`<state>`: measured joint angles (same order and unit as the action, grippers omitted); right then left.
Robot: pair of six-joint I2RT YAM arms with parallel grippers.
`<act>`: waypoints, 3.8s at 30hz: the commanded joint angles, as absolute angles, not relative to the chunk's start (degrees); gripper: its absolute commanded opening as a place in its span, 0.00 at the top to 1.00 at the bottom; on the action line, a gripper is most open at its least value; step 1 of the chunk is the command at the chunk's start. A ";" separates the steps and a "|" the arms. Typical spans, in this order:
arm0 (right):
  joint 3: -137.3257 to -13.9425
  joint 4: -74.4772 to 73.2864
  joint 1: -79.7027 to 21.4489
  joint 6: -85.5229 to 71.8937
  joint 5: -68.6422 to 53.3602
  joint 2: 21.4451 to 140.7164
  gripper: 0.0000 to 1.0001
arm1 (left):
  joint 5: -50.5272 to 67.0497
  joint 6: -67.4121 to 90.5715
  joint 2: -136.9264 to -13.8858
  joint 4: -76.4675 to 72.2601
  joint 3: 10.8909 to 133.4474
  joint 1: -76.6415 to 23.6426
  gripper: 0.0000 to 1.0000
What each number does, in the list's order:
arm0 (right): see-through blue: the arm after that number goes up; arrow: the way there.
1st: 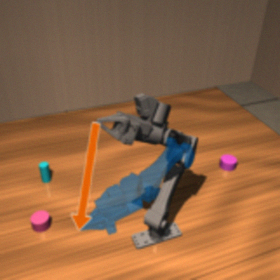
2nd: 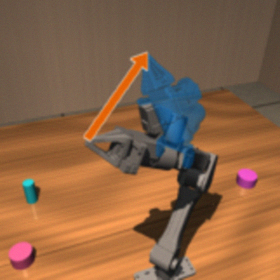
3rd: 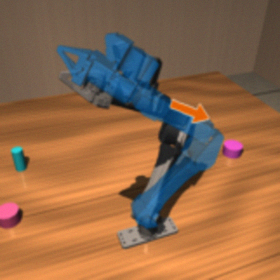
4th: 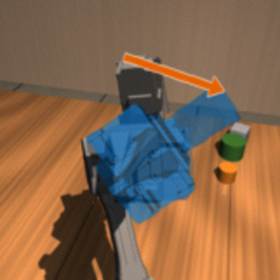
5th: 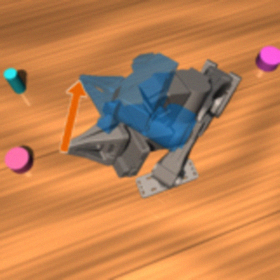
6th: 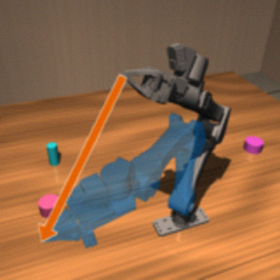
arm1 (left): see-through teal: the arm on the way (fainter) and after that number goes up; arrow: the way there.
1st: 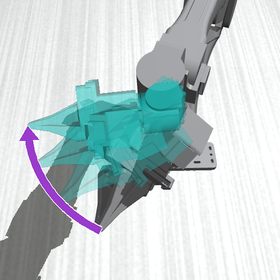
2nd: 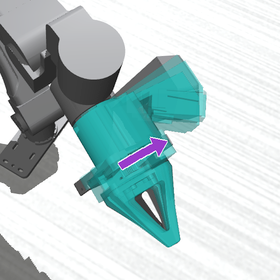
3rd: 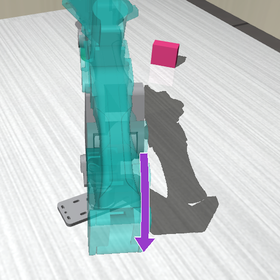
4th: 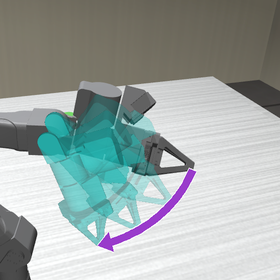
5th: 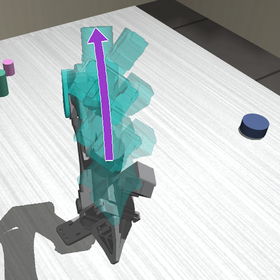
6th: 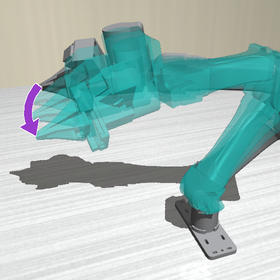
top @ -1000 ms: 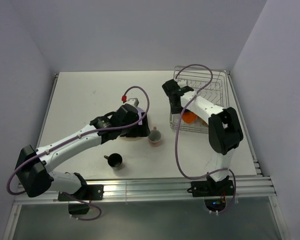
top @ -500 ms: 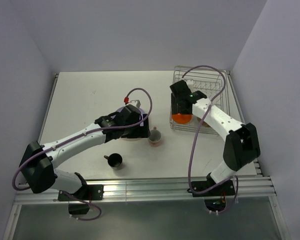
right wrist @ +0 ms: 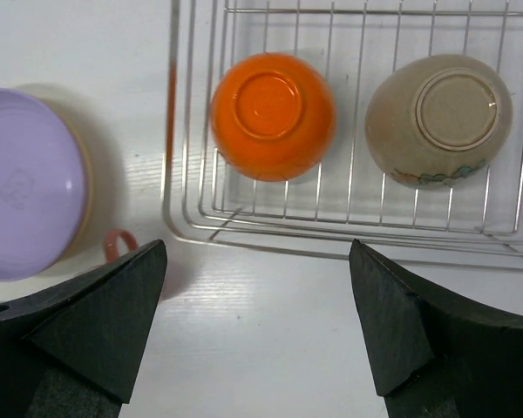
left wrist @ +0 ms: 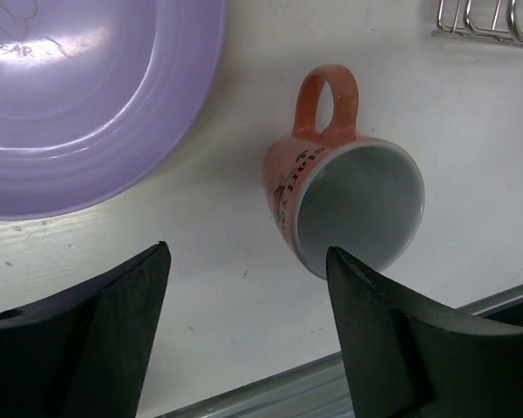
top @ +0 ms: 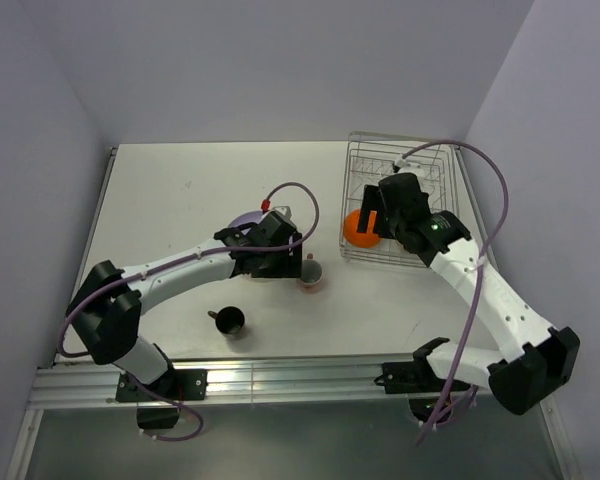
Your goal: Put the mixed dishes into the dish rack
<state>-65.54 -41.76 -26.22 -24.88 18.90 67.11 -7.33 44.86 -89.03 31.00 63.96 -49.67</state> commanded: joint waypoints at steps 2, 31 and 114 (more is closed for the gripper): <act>-64.51 -42.98 -26.02 -25.93 15.92 62.06 0.07 | -6.77 44.91 -92.19 29.09 68.55 -49.57 0.30; -55.30 -37.36 -24.27 -28.56 -14.83 50.54 0.07 | 0.95 45.00 -77.27 24.35 65.22 -49.57 1.00; -37.09 41.48 -17.93 -82.71 -58.36 38.58 0.25 | 25.31 63.46 -56.95 -17.75 49.40 -49.66 1.00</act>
